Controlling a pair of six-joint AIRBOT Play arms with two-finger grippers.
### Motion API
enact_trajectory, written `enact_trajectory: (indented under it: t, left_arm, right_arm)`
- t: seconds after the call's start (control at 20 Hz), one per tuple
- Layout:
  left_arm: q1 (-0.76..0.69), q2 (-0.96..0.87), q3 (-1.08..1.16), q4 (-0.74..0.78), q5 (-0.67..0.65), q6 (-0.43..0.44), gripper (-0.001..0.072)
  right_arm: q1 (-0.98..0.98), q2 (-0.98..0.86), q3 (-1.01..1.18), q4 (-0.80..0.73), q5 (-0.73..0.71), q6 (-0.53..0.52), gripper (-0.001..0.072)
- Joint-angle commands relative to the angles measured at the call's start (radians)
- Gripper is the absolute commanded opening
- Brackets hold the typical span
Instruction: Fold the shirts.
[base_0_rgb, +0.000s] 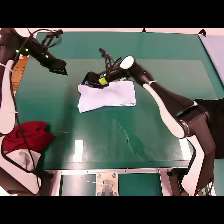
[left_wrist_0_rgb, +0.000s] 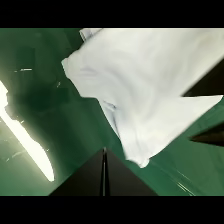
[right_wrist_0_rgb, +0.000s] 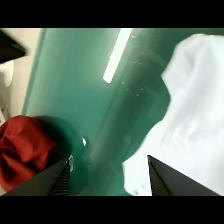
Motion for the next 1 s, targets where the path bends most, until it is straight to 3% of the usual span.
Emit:
enact_trajectory:
  t: [0.0,0.15,0.3,0.35,0.65,0.95]
  left_arm:
    - [0.015,0.002,0.0,0.006,-0.014,0.016,0.0024]
    - [0.015,0.002,0.0,-0.011,-0.016,0.016,0.0024]
    - [0.015,0.002,0.0,-0.011,-0.015,0.016,0.0024]
    - [0.015,0.002,0.0,-0.01,-0.014,0.017,0.0025]
    - [0.015,0.002,0.0,-0.009,-0.006,0.053,0.0025]
    - [0.015,0.002,0.0,-0.009,0.0,0.052,0.0024]
  right_arm:
    - [-0.061,-0.026,0.02,-0.022,0.018,-0.002,0.0523]
    - [-0.323,0.032,0.032,-0.024,0.217,0.016,0.0467]
    - [-0.555,0.044,0.008,-0.055,0.415,0.024,0.0472]
    - [-0.602,0.044,-0.034,-0.063,0.444,0.024,0.0525]
    - [-0.581,0.043,-0.332,-0.063,0.296,-0.048,0.0545]
    - [-0.414,0.029,-0.354,-0.024,0.14,-0.055,0.0544]
